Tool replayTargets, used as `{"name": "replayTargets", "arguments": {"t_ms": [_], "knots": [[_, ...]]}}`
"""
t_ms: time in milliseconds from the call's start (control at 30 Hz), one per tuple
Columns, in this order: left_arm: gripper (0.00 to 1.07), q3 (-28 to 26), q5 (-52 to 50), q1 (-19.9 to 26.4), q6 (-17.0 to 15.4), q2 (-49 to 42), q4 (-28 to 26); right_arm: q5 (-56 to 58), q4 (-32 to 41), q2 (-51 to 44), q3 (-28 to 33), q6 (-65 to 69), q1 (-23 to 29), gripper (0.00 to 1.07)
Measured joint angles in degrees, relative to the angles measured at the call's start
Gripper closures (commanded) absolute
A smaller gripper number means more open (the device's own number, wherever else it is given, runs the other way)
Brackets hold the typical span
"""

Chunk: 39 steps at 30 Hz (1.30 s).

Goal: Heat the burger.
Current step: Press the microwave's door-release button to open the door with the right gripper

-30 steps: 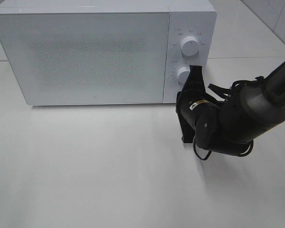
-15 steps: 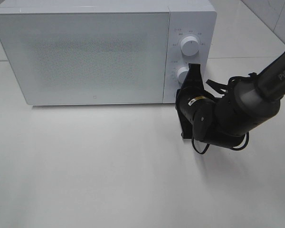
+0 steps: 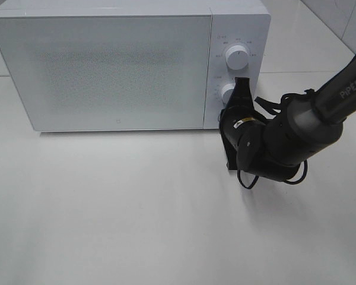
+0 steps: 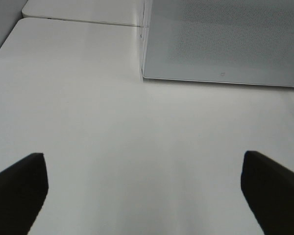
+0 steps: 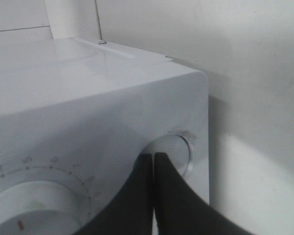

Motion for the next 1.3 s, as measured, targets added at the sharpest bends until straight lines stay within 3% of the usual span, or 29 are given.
{"name": "replayTargets", "arguments": {"t_ms": [1300], "knots": [[0.07, 0.0, 0.0, 0.0, 0.0, 0.0, 0.0, -2.5, 5.7, 3.6, -4.6, -8.0, 0.3, 1.07]]}}
